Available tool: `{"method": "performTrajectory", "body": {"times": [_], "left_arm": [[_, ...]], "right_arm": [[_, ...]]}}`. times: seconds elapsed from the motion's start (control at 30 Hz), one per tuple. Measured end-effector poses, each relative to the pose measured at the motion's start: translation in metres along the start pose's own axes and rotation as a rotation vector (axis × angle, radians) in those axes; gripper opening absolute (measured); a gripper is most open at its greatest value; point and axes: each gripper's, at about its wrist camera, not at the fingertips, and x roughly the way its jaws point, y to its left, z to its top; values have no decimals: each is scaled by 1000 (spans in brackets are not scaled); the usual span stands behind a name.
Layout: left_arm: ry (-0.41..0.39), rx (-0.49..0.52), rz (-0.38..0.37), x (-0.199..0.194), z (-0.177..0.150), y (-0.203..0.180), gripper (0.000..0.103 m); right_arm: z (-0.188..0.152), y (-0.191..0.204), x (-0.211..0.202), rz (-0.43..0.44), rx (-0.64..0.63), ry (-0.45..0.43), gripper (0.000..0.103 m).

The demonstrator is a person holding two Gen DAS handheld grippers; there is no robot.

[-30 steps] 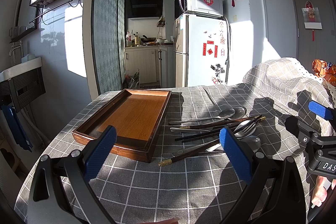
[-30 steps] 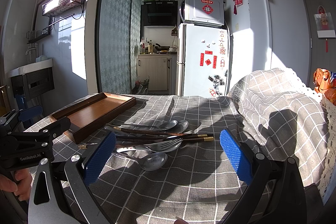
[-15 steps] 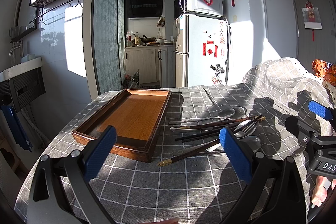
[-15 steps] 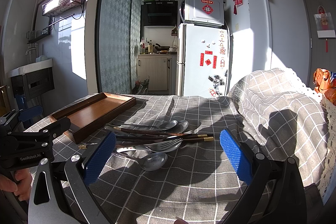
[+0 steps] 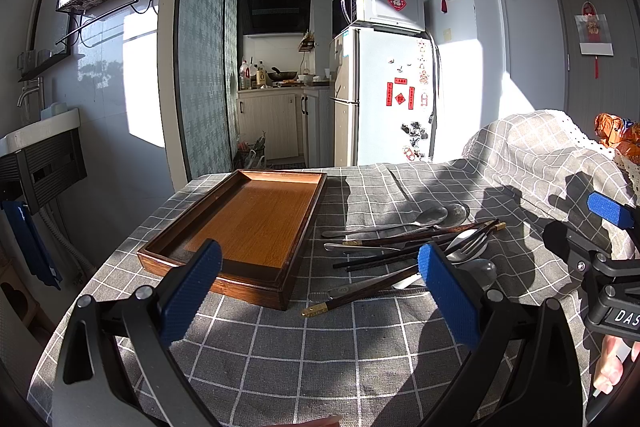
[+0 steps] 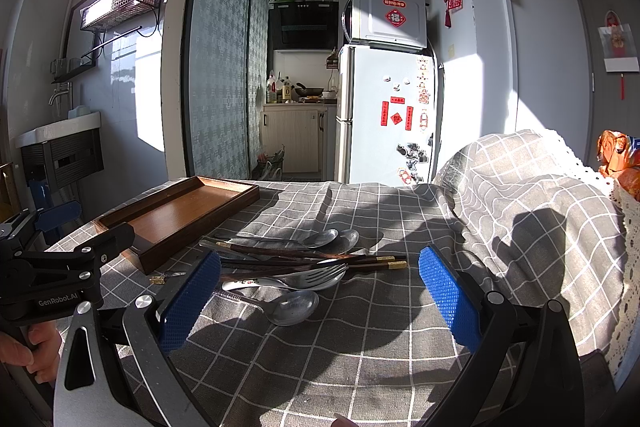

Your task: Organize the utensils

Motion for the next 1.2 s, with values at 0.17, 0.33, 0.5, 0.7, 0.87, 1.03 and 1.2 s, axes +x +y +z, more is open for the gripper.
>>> {"method": "performTrajectory", "body": {"times": [0.17, 0.33, 0.5, 0.7, 0.87, 1.03, 1.2], "left_arm": [[0, 0, 0, 0, 0, 0, 100], [0, 0, 0, 0, 0, 0, 100], [-1, -1, 1, 0, 0, 0, 100], [-1, -1, 2, 0, 0, 0, 100], [4, -6, 0, 0, 2, 3, 100], [48, -30, -65, 4, 0, 5, 100], [94, -65, -121, 10, -2, 15, 100]], "right_arm": [[0, 0, 0, 0, 0, 0, 100], [0, 0, 0, 0, 0, 0, 100], [0, 0, -1, 0, 0, 0, 100], [1, 1, -1, -5, 2, 2, 100], [3, -3, -3, -14, 16, 26, 100], [1, -12, 15, 29, 68, 93, 100], [2, -22, 8, 27, 55, 114, 100]]}}
